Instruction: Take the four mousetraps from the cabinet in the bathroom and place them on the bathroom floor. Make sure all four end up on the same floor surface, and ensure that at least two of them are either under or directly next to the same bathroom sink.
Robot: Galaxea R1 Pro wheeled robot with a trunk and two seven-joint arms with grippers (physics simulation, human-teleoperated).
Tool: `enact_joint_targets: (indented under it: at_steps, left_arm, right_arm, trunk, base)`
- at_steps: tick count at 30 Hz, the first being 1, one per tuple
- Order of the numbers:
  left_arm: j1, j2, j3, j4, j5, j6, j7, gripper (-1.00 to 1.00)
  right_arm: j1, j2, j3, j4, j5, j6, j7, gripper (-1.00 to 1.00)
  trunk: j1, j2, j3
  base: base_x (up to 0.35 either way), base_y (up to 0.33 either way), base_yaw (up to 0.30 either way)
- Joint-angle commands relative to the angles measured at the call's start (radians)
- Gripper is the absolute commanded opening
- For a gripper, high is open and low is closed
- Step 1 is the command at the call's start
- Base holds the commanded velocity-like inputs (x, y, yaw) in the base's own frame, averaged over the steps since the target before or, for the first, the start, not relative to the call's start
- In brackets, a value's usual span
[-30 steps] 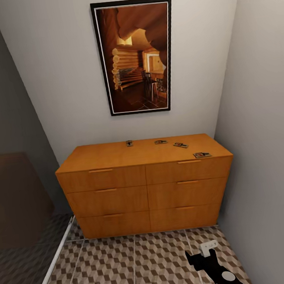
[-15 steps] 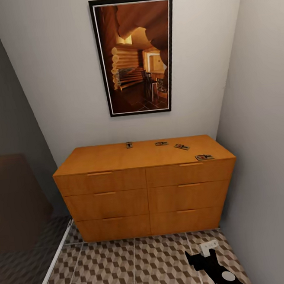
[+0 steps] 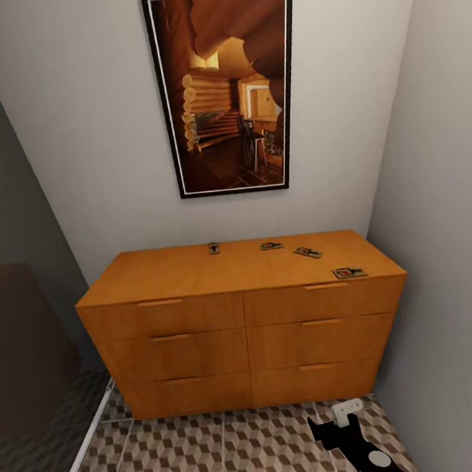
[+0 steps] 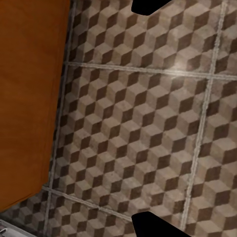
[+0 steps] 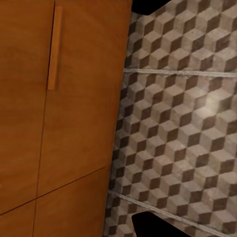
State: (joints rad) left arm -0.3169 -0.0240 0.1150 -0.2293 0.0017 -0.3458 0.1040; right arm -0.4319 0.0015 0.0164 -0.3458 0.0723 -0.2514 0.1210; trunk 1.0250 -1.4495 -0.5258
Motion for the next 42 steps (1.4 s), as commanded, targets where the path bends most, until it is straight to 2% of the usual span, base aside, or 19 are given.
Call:
enact_joint_targets:
  at_steps: [1,42]
  left_arm:
    - [-0.001,-0.001,0.004,0.001,0.0,-0.003,0.0,1.0]
    - [-0.001,-0.002,0.003,0.002,0.0,-0.003,0.0,1.0]
  right_arm:
    - [-0.001,0.0,-0.001,0.001,0.008,-0.003,0.0,1.0]
    - [-0.001,-0.005,-0.005,-0.001,0.011,-0.04,-0.001,1.0]
  trunk:
    - [0.0,0.0,-0.001]
    - [0.0,0.0,-0.001]
  base:
    - [0.048,0.0,0.0]
    - [0.003,0.0,0.0]
